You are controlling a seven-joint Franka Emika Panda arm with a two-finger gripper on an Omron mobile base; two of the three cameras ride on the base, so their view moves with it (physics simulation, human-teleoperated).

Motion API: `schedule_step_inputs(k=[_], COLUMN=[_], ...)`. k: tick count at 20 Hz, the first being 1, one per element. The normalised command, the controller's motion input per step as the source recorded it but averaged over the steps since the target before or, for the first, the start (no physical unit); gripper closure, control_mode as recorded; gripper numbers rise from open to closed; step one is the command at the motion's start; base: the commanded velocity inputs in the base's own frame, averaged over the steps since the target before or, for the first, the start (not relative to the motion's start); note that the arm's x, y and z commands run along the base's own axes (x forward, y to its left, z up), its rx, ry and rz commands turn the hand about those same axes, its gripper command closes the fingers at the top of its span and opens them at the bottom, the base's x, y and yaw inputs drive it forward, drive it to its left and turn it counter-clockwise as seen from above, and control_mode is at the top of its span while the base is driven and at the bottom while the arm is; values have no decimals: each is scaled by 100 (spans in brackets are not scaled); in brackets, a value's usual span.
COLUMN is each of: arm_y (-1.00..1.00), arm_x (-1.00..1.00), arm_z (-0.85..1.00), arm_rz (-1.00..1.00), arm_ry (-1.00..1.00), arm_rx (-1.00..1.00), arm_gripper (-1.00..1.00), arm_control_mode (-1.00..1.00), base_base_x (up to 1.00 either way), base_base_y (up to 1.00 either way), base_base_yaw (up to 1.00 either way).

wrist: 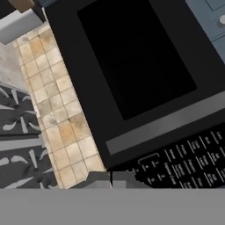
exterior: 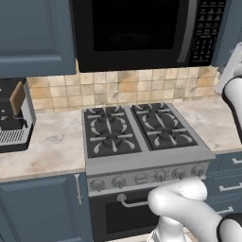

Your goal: Place the bowl containing the bell pepper and potato in the microwave. Close the microwave door and press the start button to microwave the meal.

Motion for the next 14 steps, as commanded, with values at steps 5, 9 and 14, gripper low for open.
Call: schedule_step_inputs(k=[5, 9, 14], arm_y=[0, -12, -20], arm_x=[18, 22, 24], arm_z=[0, 0, 0], arm_rz=[0, 0, 0], arm_ry=[0, 0, 0], arm_rx=[2, 2, 3], arm_gripper=[100, 100, 100], arm_control_mode=[-100, -100, -100], base_base_x=[0, 0, 0], base_base_y=[0, 0, 0], base_base_yaw=[0, 0, 0])
